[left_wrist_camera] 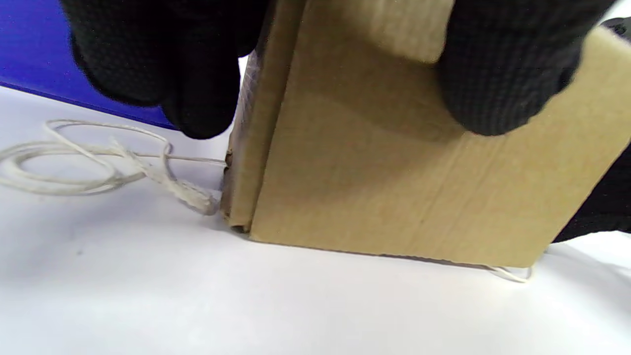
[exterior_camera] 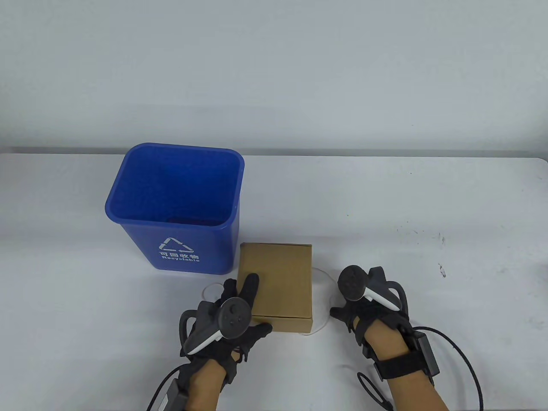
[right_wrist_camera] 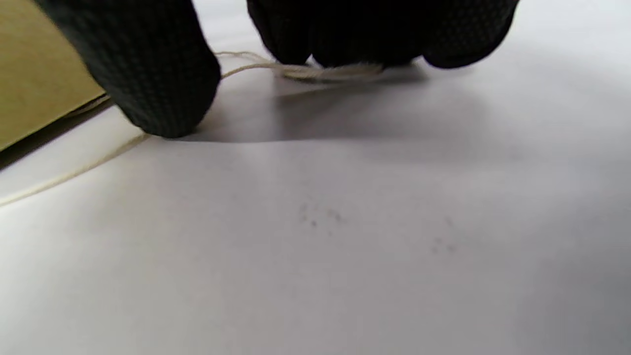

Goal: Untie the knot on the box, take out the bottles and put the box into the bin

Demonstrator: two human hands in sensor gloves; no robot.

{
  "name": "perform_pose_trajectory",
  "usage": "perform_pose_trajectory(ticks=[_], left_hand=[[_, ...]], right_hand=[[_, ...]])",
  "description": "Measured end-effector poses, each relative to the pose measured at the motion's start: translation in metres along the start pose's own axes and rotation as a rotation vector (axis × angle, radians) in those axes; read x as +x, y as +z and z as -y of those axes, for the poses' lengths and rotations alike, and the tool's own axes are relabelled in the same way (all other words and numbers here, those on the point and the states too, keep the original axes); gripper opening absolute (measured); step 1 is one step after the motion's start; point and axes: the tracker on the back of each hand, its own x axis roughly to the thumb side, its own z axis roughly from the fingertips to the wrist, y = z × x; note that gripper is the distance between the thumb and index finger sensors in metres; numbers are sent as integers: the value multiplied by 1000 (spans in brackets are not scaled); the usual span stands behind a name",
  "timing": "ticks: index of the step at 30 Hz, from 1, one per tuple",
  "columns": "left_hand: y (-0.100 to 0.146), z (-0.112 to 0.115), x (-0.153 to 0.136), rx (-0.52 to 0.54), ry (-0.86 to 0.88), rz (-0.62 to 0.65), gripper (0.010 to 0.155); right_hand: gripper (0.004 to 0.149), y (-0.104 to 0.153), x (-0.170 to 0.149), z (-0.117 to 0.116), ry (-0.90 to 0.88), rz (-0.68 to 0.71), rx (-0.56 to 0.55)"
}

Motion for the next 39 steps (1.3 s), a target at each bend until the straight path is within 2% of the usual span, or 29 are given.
perform_pose_trajectory(ticks=[4, 9, 18, 27, 31, 33, 39], left_hand=[[-2, 1, -1, 14, 28, -1, 106], [-3, 2, -1, 21, 41, -9, 105], [-4, 1, -3, 48, 62, -29, 104], [-4, 1, -6, 65, 68, -30, 104], [-4, 1, -6, 67, 71, -31, 104], [-5, 1, -6, 73, 70, -39, 104], [-6, 1, -6, 75, 78, -42, 103]], right_hand=[[51, 4, 11, 0, 29, 6, -38], [40, 9, 32, -5, 108, 78, -59], [39, 29, 62, -16, 155, 196, -53], [39, 42, 78, -23, 279, 189, -85], [39, 45, 80, -24, 270, 189, -55], [39, 48, 85, -25, 266, 195, 3], [38, 59, 105, -32, 301, 308, -13]])
